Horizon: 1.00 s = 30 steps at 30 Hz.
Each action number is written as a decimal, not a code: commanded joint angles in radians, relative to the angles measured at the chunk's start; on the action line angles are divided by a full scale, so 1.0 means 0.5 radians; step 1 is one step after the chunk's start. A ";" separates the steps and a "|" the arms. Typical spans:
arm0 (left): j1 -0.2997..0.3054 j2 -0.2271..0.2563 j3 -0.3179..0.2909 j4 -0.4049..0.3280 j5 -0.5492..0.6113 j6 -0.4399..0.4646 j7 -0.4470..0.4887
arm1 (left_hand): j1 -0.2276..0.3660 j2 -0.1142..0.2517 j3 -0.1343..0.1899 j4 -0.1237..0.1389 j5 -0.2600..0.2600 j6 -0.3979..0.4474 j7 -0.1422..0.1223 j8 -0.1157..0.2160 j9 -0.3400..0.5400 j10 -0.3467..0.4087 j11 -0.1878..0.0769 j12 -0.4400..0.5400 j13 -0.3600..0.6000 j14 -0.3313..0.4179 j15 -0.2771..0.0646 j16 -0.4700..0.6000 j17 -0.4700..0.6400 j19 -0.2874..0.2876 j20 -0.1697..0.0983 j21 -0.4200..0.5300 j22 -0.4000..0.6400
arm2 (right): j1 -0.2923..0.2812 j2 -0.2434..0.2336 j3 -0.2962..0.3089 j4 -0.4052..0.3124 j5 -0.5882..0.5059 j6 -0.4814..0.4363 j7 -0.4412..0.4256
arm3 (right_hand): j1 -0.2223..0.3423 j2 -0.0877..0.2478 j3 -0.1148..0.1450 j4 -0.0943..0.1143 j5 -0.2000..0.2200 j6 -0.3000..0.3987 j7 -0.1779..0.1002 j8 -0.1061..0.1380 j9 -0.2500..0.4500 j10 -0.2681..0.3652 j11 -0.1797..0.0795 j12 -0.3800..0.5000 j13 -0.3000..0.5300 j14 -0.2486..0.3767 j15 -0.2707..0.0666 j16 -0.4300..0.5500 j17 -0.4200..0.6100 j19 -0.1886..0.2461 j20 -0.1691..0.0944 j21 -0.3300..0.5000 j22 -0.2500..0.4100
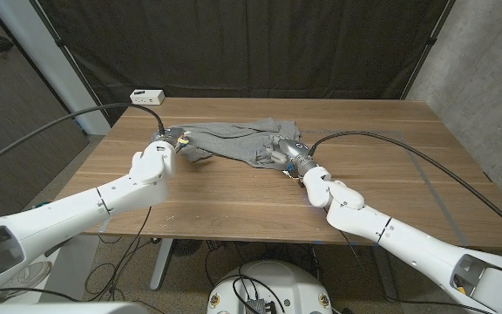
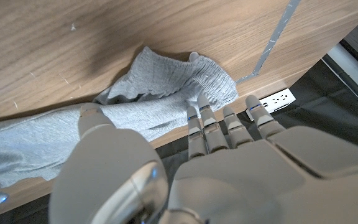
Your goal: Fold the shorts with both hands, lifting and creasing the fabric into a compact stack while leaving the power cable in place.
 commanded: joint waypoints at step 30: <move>-0.149 -0.236 0.288 0.401 1.009 -0.061 -0.644 | 0.311 0.163 0.020 -0.082 0.062 0.190 -0.062 -0.040 0.010 0.209 -0.103 0.002 0.011 0.216 -0.077 0.042 0.005 0.152 -0.034 -0.001 0.016 | 0.065 -0.025 -0.091 0.078 0.025 0.015 0.139 | 0.025 -0.003 0.146 -0.053 0.002 0.108 -0.046 0.024 0.003 0.041 -0.003 0.006 0.006 0.030 -0.138 0.007 -0.030 -0.007 0.014 0.015 -0.001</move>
